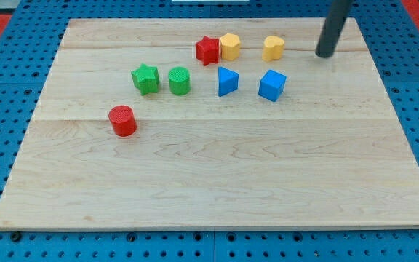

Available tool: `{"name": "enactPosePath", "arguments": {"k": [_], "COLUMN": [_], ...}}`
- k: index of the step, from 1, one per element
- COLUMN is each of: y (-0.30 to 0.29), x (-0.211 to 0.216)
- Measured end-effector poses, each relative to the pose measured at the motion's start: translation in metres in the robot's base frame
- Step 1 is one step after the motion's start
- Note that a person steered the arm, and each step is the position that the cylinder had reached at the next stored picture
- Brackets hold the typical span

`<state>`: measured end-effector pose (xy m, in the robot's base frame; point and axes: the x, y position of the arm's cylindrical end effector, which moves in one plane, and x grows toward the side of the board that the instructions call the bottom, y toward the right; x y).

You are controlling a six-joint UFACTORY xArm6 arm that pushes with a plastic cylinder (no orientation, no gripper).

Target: Move both the yellow blocks and red star slightly to the top side of the board

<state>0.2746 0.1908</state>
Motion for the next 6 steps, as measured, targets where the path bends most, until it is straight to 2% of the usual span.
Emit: {"name": "enactPosePath", "arguments": {"k": [1,2,3,6], "y": [-0.026,-0.004,-0.001,-0.139], "x": [-0.024,-0.034,0.022,0.029]}}
